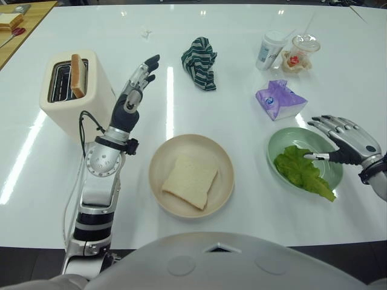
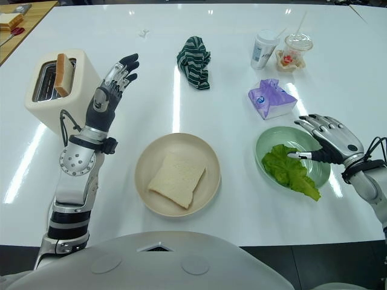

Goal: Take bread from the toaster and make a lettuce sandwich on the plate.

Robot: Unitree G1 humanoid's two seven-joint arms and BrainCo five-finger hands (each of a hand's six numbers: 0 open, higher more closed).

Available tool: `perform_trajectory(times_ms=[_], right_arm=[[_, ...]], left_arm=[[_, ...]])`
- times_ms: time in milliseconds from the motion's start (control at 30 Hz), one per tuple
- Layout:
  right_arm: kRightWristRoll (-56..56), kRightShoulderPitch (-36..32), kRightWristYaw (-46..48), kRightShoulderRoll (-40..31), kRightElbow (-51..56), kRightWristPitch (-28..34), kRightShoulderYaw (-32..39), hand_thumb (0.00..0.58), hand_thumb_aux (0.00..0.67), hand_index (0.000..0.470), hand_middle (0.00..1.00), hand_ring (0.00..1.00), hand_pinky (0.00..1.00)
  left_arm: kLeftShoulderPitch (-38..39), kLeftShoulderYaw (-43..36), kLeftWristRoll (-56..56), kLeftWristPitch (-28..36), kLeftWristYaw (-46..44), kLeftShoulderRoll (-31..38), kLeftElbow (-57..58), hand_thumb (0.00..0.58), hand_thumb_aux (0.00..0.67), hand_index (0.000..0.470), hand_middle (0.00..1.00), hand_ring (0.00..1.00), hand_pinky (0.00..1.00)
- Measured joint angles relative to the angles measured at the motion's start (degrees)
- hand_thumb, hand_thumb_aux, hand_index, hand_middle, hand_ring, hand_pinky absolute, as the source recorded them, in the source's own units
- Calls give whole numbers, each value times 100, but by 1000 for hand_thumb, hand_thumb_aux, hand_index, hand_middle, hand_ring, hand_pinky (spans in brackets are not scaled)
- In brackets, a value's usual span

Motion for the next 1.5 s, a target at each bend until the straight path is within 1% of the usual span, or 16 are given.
perform_trajectory(times_ms=[233, 333, 367, 400, 433, 467, 533, 567, 600, 633, 667, 700, 933, 1133, 1300, 1500], right_arm=[[-253, -485, -235, -44, 495, 14, 753, 0, 0, 0, 0, 0, 0], [-251, -573, -272, -88, 586, 2, 950, 45, 26, 18, 0, 0, 0], [-250, -585, -275, -95, 604, 0, 1003, 75, 45, 31, 0, 0, 0], [-247, -592, -276, -96, 607, -1, 1069, 140, 87, 61, 0, 0, 0], [-247, -594, -276, -96, 606, -2, 1084, 244, 160, 112, 0, 0, 0], [-238, -600, -273, -97, 604, -1, 1136, 278, 187, 131, 0, 0, 0], [-121, -600, -216, -97, 567, -6, 1173, 288, 194, 136, 0, 0, 0], [-58, -600, -179, -97, 547, -10, 1185, 316, 218, 153, 0, 0, 0], [-24, -602, -129, -99, 535, -6, 1198, 368, 265, 186, 0, 0, 0], [-11, -604, -71, -100, 523, -5, 1242, 441, 342, 240, 0, 0, 0], [4, -605, -24, -100, 495, -2, 1302, 563, 554, 389, 0, 0, 0], [18, -612, -10, -100, 476, -1, 1319, 580, 670, 470, 0, 0, 0], [262, -612, 7, -100, 434, -133, 1358, 580, 670, 470, 0, 0, 0], [268, -617, -250, -100, 371, -232, 1341, 580, 670, 470, 0, 0, 0], [734, -634, -420, -99, 68, -478, 1086, 580, 670, 470, 0, 0, 0], [1374, -640, -66, -35, -510, -860, 965, 580, 670, 470, 0, 0, 0]], left_arm=[[22, 7, 93, -210, 30, -47, 91, 0, 0, 0, 0, 0, 0], [26, 10, 180, -254, 38, -48, 105, 0, 0, 0, 0, 0, 0], [26, 15, 182, -261, 40, -48, 110, 0, 0, 0, 0, 0, 0], [26, 23, 182, -289, 40, -48, 138, 0, 0, 0, 0, 0, 0], [26, 23, 183, -295, 39, -48, 148, 0, 0, 0, 0, 0, 0], [26, 23, 185, -338, 28, -48, 206, 0, 0, 0, 0, 0, 0], [26, 24, 186, -382, 4, -47, 283, 0, 0, 0, 0, 0, 0], [25, 25, 181, -404, -10, -47, 324, 0, 0, 0, 0, 0, 0], [22, 26, 147, -418, -60, -47, 373, 0, 0, 0, 0, 0, 0], [24, 23, 54, -434, -133, -48, 450, 0, 0, 0, 0, 0, 0], [25, 23, -3, -463, -182, -48, 550, 0, 0, 0, 0, 0, 0], [23, 25, -29, -489, -197, -48, 612, 0, 0, 0, 0, 0, 0], [14, 90, -52, -676, -279, -46, 1066, 0, 0, 0, 0, 0, 0], [15, 104, -47, -768, -287, -47, 1156, 0, 0, 0, 0, 0, 0], [14, 132, -45, -812, -285, -48, 1246, 0, 0, 0, 0, 0, 0], [3, 167, -45, -835, -270, -57, 1302, 0, 0, 0, 0, 0, 0]])
